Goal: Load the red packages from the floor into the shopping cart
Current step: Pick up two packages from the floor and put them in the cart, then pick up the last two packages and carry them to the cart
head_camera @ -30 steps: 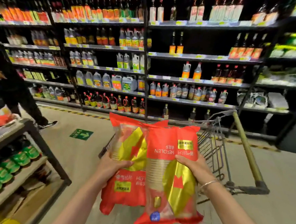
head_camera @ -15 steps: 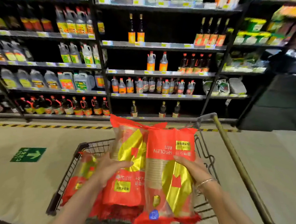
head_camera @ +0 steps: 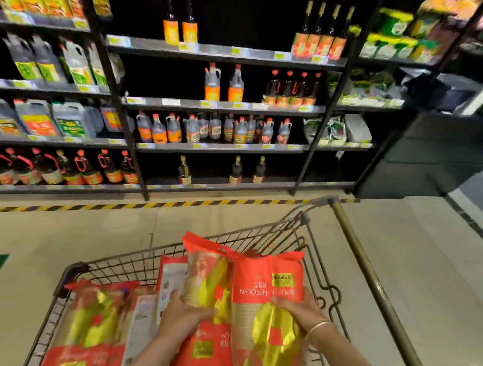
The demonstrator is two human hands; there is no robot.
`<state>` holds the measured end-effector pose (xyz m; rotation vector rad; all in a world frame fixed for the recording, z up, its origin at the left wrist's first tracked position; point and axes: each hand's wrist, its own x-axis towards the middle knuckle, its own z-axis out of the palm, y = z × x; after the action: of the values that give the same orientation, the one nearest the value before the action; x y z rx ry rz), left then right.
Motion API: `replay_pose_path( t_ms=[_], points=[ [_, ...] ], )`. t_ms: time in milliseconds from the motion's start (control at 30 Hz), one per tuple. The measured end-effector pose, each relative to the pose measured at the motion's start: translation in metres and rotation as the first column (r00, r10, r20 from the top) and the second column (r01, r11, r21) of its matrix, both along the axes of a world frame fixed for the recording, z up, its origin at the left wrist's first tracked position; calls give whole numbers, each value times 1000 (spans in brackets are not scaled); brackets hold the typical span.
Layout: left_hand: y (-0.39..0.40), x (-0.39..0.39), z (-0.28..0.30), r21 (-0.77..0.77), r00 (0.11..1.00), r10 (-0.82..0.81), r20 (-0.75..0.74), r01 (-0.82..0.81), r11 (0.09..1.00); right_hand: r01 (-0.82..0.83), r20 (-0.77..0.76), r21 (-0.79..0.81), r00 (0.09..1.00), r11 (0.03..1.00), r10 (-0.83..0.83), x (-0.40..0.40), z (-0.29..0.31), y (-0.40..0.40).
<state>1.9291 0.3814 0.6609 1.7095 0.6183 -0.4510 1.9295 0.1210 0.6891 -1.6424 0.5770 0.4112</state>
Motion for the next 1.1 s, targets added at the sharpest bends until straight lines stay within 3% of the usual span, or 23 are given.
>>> replay_pose_path(
  t_ms=[133,233,300,400,500,567,700,800,900,1100],
  points=[
    [-7,-5,-56,49,998,-59,-22,60,997,19,-176,-25,984,1000,-23,-3,-22,-3],
    [-11,-15,-73,95,999,-23,30,20,995,28,-210,-166,976,986,-63,-5,-61,-11],
    [-7,-16,-113,128,999,-10,45,4,992,-15,-246,-256,968,967,-50,-2,-107,-20],
    [-4,-12,-120,178,999,-36,6,35,983,-112,-298,-368,955,923,-3,0,-81,-6],
    [-12,-9,-58,305,995,-98,-30,103,947,-248,-341,-518,938,819,68,1,-59,2],
    [-20,-6,-9,411,985,-171,-27,167,896,-356,-348,-640,924,681,157,4,-35,8],
    [-21,17,43,626,931,-342,127,192,756,-301,-146,-858,919,415,365,19,14,17],
    [-22,34,76,721,851,-477,218,189,667,-75,50,-965,889,252,455,27,53,23],
    [-28,50,109,791,747,-595,296,159,592,114,185,-977,870,180,456,25,84,26],
    [-57,52,155,851,561,-742,367,119,511,277,318,-948,867,158,384,-4,123,22]
  ],
)
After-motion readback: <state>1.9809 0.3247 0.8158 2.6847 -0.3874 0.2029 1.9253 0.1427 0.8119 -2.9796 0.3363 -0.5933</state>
